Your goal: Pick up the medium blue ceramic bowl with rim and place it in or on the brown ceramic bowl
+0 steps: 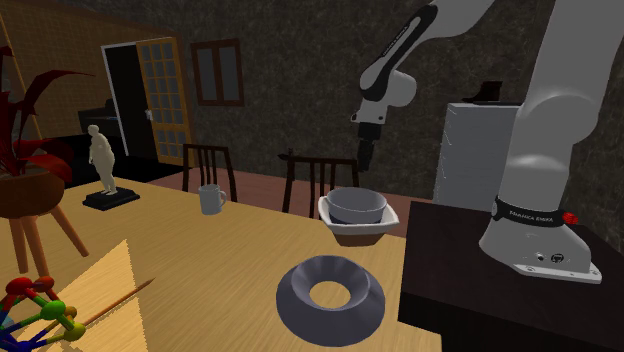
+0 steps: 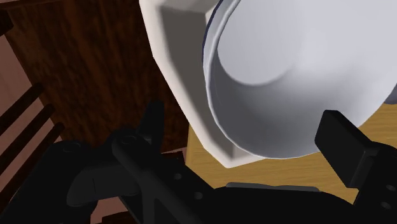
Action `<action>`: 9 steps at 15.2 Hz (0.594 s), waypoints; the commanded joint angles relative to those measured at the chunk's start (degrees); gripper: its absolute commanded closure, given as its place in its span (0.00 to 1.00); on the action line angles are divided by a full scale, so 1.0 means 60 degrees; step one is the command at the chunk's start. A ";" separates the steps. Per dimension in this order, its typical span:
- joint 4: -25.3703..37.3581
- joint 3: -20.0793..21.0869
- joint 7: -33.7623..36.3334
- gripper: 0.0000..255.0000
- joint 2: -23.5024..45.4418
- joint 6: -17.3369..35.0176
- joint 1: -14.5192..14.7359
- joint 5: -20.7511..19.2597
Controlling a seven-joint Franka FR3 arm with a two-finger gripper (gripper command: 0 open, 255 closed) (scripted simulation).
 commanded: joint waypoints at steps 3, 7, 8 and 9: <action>0.0177 -0.0090 0.0339 0.00 -0.0744 -0.0895 -0.0185 -0.0544; 0.0177 -0.0089 0.0339 0.00 -0.0744 -0.0895 -0.0186 -0.0544; 0.0177 -0.0089 0.0339 0.00 -0.0744 -0.0895 -0.0186 -0.0544; 0.0177 -0.0089 0.0339 0.00 -0.0744 -0.0895 -0.0186 -0.0544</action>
